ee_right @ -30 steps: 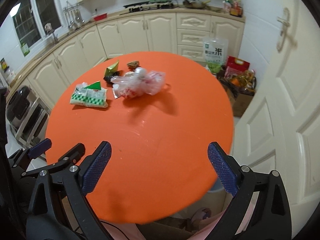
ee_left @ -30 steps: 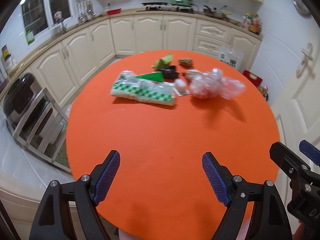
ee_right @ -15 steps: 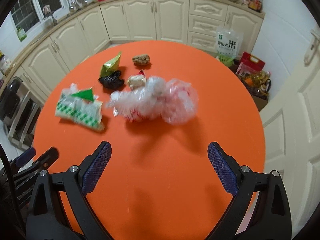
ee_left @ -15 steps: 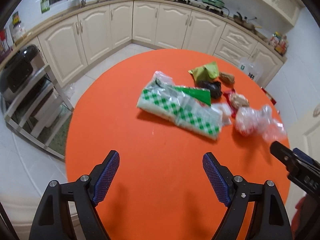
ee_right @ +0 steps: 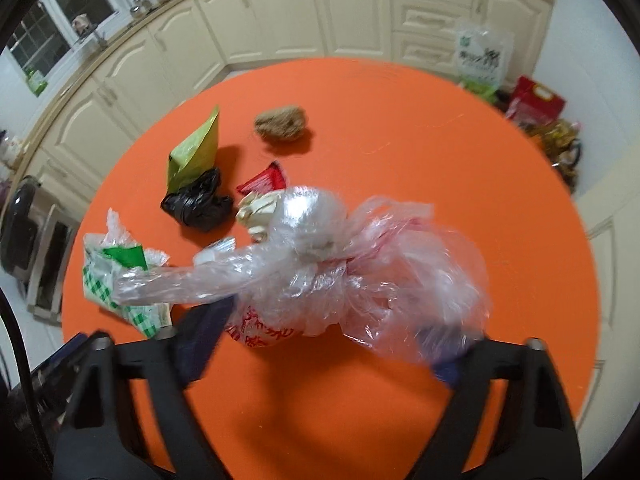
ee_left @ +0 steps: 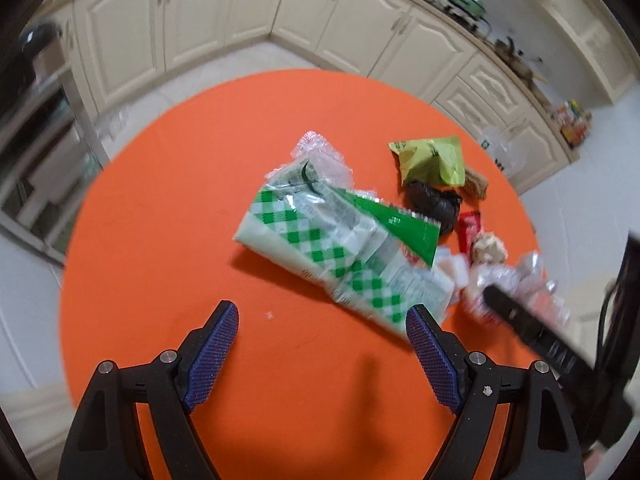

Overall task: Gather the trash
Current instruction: 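Grasp the large clear plastic bag with the right tool while the left tool grasps the green-checked wrapper, then hold the bag in the right tool while the left tool lifts the wrapper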

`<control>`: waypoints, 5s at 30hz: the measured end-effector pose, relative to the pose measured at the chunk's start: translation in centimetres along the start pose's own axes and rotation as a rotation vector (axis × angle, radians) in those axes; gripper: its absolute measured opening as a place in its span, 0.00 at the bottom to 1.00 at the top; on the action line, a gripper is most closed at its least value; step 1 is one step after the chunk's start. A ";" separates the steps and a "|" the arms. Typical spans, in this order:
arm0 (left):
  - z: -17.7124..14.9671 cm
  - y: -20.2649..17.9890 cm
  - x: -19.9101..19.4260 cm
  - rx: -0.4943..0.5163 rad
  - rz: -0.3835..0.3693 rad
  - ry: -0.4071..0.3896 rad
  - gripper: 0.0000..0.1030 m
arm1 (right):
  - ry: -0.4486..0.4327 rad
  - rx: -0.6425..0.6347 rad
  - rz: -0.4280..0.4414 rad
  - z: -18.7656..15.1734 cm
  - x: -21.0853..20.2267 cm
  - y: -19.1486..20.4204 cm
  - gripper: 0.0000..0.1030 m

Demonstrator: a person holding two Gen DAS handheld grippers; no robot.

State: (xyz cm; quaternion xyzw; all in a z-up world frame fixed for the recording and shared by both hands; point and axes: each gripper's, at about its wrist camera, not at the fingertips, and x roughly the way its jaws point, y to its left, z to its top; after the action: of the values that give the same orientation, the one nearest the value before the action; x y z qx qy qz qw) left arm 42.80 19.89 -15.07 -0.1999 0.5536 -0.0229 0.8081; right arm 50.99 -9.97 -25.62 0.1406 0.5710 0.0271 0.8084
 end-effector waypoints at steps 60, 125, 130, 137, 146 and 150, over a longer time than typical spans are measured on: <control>-9.4 0.1 -4.8 0.386 0.016 0.219 0.62 | 0.044 -0.141 -0.032 -13.5 -7.4 -1.9 0.48; -15.2 -6.6 -1.6 0.108 0.224 0.081 0.91 | -0.053 0.121 0.048 -16.4 -9.2 -7.3 0.44; -16.3 -6.2 -2.7 0.160 0.217 0.054 0.72 | -0.054 0.132 0.068 -16.5 -9.0 -7.9 0.43; -16.2 -5.6 -4.5 0.174 0.171 0.025 0.51 | -0.061 0.132 0.096 -16.7 -9.0 -7.9 0.43; -16.0 -4.4 -5.8 0.198 0.144 0.008 0.28 | -0.074 0.122 0.089 -16.9 -9.9 -7.4 0.43; -15.6 -3.5 -6.0 0.183 0.121 0.028 0.16 | -0.082 0.126 0.080 -17.0 -10.3 -7.3 0.43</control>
State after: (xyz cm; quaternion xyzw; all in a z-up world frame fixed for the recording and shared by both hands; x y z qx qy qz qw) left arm 27.05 13.62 -13.28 -0.0911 0.5714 -0.0273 0.8151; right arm 30.76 -15.72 -23.35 0.2150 0.5321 0.0175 0.8187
